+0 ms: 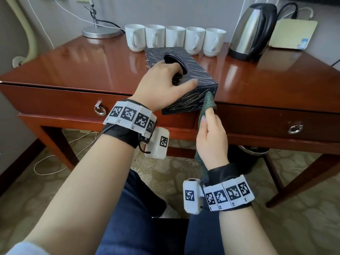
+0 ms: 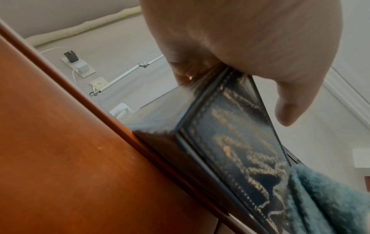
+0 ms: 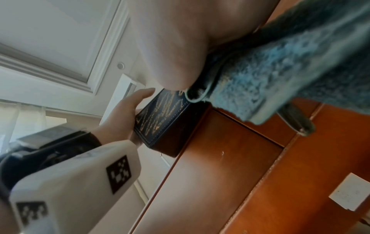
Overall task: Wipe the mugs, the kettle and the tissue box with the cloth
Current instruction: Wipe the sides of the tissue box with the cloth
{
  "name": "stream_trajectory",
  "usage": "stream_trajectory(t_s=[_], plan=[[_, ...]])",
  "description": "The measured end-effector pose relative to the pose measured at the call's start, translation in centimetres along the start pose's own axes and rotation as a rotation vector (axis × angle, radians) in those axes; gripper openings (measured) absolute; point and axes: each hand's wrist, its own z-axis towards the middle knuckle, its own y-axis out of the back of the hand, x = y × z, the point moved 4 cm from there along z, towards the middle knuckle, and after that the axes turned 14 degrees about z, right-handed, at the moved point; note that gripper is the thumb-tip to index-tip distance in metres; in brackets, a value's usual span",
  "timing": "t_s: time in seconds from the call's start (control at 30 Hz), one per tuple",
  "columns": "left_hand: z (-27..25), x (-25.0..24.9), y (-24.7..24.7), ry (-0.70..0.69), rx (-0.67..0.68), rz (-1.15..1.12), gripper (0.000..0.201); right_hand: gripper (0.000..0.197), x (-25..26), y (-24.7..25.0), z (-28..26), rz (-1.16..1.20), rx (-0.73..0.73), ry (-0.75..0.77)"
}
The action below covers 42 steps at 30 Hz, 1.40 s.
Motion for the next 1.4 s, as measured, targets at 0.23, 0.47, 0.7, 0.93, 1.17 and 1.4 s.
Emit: stream_trajectory(t_s=[0.23,0.47,0.7,0.93,1.17,1.4], plan=[[-0.3,0.1,0.3,-0.069,0.037,-0.005,0.076,0.043,0.7,0.5,1.0,-0.002,-0.072,-0.001],[0.0,-0.2,0.4,-0.085,0.029,0.012,0.080,0.041,0.7,-0.6,0.4,-0.017,-0.041,0.008],[-0.1,-0.3,0.5,-0.053,0.053,0.019,0.084,0.039,1.0,0.4,1.1,-0.129,-0.071,0.005],[-0.3,-0.3,0.5,-0.042,0.049,0.019,0.084,0.036,0.8,-0.1,0.2,-0.121,-0.020,-0.058],[-0.2,-0.4,0.5,-0.018,0.052,0.007,0.070,0.036,0.9,0.6,0.8,-0.157,-0.053,-0.020],[-0.4,-0.4,0.4,-0.010,0.055,-0.004,0.066,0.034,0.2,-0.5,-0.7,-0.107,-0.025,-0.086]])
